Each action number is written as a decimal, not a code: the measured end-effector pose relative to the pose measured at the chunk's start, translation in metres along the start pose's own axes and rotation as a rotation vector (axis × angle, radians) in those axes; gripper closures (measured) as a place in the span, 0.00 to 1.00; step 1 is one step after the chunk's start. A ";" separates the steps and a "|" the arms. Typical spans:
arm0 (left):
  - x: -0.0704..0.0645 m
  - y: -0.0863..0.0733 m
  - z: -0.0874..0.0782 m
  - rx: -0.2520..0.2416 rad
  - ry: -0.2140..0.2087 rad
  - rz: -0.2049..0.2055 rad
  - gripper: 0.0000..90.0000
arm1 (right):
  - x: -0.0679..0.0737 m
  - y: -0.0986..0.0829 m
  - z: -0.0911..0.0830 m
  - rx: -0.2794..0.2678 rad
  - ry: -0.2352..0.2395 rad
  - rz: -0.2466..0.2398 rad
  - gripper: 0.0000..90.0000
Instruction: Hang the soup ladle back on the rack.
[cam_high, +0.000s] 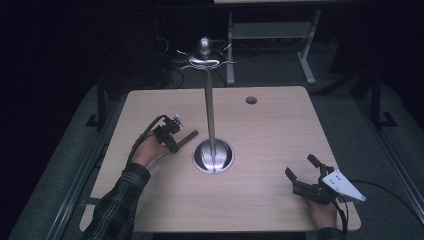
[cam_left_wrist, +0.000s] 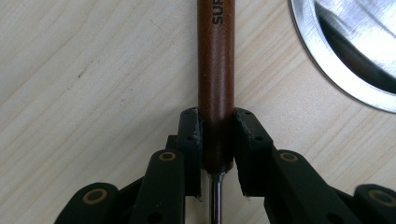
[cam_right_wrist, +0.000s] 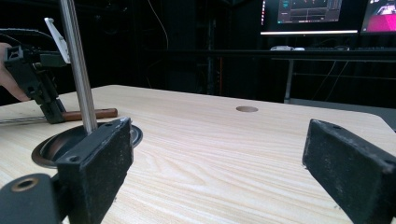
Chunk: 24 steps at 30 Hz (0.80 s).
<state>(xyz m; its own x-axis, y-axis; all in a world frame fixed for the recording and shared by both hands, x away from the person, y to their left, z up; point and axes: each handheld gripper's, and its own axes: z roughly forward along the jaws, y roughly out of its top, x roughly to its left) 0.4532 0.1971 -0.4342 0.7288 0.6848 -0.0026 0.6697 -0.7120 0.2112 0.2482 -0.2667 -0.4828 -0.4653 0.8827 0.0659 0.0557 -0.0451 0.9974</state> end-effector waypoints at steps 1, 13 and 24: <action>0.000 0.000 0.000 0.003 0.001 0.001 0.82 | 0.000 0.000 0.000 0.000 0.000 0.000 0.09; -0.001 -0.005 -0.013 -0.053 -0.003 -0.001 0.82 | 0.000 0.000 0.000 0.000 0.000 0.000 0.09; -0.003 -0.021 -0.047 -0.195 -0.017 -0.012 0.82 | 0.000 0.000 0.000 0.002 -0.003 0.000 0.09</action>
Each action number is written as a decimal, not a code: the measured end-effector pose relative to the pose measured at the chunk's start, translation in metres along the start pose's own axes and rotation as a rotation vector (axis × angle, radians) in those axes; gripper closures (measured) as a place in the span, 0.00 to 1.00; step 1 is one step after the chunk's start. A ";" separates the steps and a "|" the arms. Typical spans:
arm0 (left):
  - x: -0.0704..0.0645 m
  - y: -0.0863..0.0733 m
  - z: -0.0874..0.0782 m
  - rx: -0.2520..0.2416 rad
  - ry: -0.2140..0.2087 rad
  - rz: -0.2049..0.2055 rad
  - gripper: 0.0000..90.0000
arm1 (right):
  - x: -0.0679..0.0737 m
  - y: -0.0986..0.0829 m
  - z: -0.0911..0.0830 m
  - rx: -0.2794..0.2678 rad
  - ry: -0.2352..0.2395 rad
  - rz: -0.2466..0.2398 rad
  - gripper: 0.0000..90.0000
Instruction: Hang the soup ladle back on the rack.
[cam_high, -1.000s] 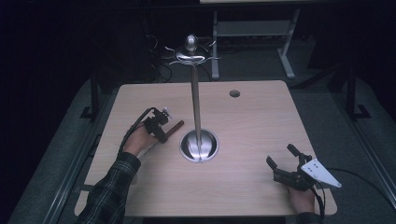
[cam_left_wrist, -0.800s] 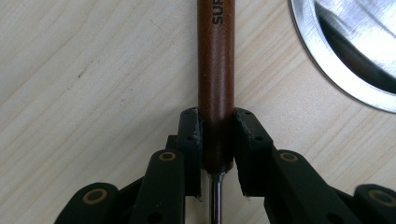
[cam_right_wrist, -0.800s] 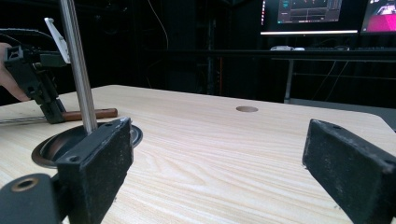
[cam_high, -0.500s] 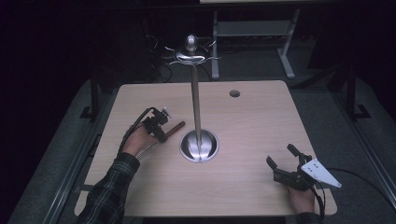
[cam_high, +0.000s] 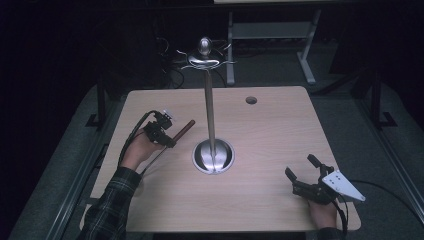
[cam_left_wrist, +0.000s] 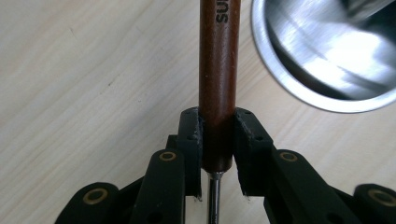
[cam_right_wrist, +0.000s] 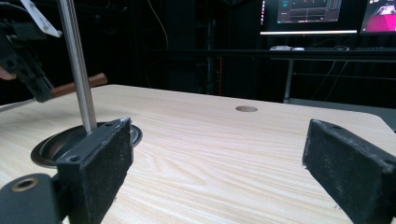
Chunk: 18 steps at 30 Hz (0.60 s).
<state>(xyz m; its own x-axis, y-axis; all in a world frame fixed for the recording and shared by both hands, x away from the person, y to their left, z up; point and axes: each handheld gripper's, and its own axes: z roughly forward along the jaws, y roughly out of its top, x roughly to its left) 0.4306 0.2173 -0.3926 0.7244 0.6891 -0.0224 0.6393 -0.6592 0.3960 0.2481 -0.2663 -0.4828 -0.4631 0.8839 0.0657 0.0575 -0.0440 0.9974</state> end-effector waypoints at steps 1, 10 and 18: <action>0.000 -0.002 -0.003 -0.025 -0.004 -0.010 0.82 | 0.000 0.000 0.000 0.000 0.000 -0.001 0.09; -0.002 -0.019 -0.021 -0.137 -0.021 -0.024 0.82 | 0.000 0.000 0.000 0.001 -0.003 -0.002 0.09; -0.004 -0.034 -0.041 -0.258 -0.024 -0.034 0.82 | 0.000 0.000 0.000 0.000 -0.002 -0.002 0.09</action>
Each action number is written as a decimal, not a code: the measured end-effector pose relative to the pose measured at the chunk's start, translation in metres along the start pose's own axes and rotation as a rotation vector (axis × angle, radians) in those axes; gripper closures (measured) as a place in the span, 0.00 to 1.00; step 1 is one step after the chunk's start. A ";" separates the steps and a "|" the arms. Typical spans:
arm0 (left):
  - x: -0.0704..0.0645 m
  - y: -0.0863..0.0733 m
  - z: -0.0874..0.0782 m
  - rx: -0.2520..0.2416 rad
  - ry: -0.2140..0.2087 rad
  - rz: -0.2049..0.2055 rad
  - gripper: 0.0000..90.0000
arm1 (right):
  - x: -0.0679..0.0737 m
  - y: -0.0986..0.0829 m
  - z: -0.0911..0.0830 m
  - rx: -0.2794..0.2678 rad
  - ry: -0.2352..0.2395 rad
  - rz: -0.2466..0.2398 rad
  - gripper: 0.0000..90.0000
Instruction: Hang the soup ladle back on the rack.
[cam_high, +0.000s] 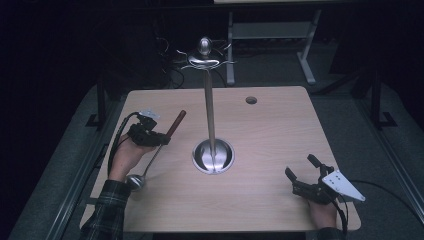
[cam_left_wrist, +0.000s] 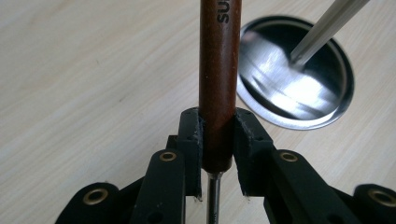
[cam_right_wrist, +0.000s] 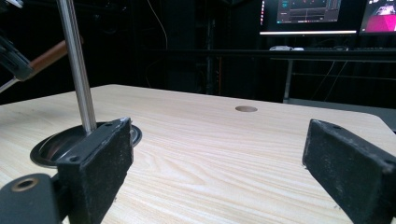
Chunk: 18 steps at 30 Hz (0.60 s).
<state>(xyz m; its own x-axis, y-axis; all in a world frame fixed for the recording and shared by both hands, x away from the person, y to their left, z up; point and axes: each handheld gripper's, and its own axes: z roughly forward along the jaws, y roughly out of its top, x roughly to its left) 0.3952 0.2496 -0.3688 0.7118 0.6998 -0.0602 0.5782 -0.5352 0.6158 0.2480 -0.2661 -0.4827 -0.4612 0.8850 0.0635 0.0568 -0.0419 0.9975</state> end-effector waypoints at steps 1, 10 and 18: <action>0.000 -0.001 -0.002 -0.013 -0.005 0.007 0.82 | 0.000 0.000 0.000 0.000 -0.001 -0.001 0.09; -0.004 -0.007 -0.023 -0.128 -0.047 0.010 0.82 | 0.000 0.000 0.000 0.001 -0.004 0.001 0.09; -0.009 -0.008 -0.045 -0.248 -0.084 0.028 0.82 | 0.000 0.000 0.000 0.001 -0.005 -0.001 0.09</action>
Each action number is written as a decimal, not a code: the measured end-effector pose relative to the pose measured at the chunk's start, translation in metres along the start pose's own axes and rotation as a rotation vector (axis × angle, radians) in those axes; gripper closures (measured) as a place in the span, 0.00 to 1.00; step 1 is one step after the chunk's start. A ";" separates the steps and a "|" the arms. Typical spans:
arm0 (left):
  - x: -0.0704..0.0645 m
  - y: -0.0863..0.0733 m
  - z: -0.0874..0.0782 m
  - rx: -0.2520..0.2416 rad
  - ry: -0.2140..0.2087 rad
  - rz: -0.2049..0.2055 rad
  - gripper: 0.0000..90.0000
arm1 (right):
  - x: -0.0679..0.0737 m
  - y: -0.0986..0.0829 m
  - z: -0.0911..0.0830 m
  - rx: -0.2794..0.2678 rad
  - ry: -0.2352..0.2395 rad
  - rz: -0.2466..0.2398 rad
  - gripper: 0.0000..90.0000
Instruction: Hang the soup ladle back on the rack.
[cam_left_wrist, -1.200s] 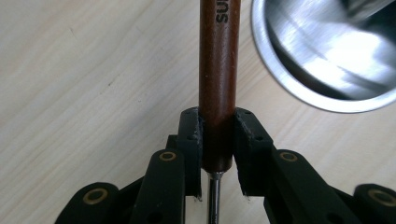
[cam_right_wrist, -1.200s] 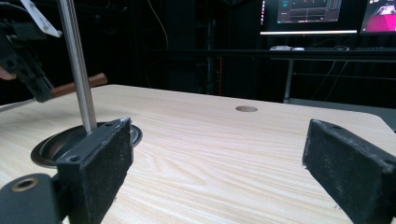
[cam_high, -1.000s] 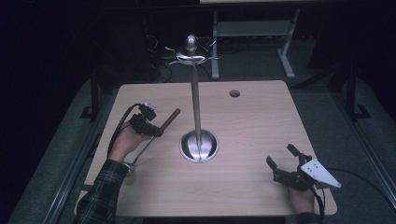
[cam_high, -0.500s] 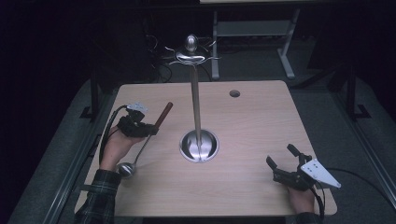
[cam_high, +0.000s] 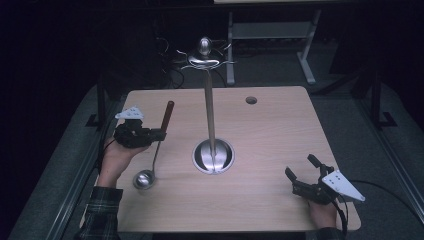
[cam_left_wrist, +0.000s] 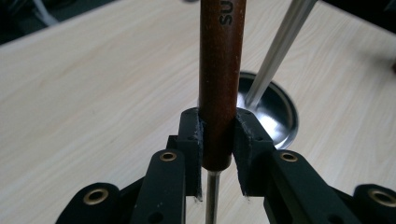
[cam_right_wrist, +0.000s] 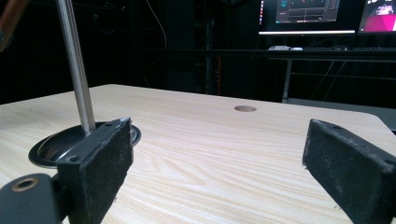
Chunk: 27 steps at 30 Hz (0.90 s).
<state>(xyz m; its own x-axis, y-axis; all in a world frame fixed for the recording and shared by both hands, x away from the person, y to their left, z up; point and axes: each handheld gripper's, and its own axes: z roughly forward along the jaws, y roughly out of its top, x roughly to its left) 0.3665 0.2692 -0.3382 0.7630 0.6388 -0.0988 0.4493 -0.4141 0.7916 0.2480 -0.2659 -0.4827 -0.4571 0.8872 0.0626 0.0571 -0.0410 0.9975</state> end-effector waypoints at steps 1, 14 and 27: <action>-0.001 0.001 -0.002 -0.018 -0.005 -0.004 0.82 | 0.000 0.000 0.000 0.000 0.000 0.000 0.09; -0.011 0.010 -0.016 -0.168 -0.045 0.015 0.82 | 0.000 0.000 0.000 0.000 0.000 0.001 0.09; -0.032 0.036 -0.035 -0.260 -0.074 0.064 0.82 | 0.000 0.000 0.000 0.000 0.001 0.003 0.09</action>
<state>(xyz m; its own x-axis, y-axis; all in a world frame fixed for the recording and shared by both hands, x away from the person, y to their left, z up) 0.3418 0.2561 -0.2858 0.8219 0.5640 -0.0797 0.2720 -0.2656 0.9249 0.2482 -0.2660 -0.4827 -0.4580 0.8865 0.0655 0.0581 -0.0437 0.9974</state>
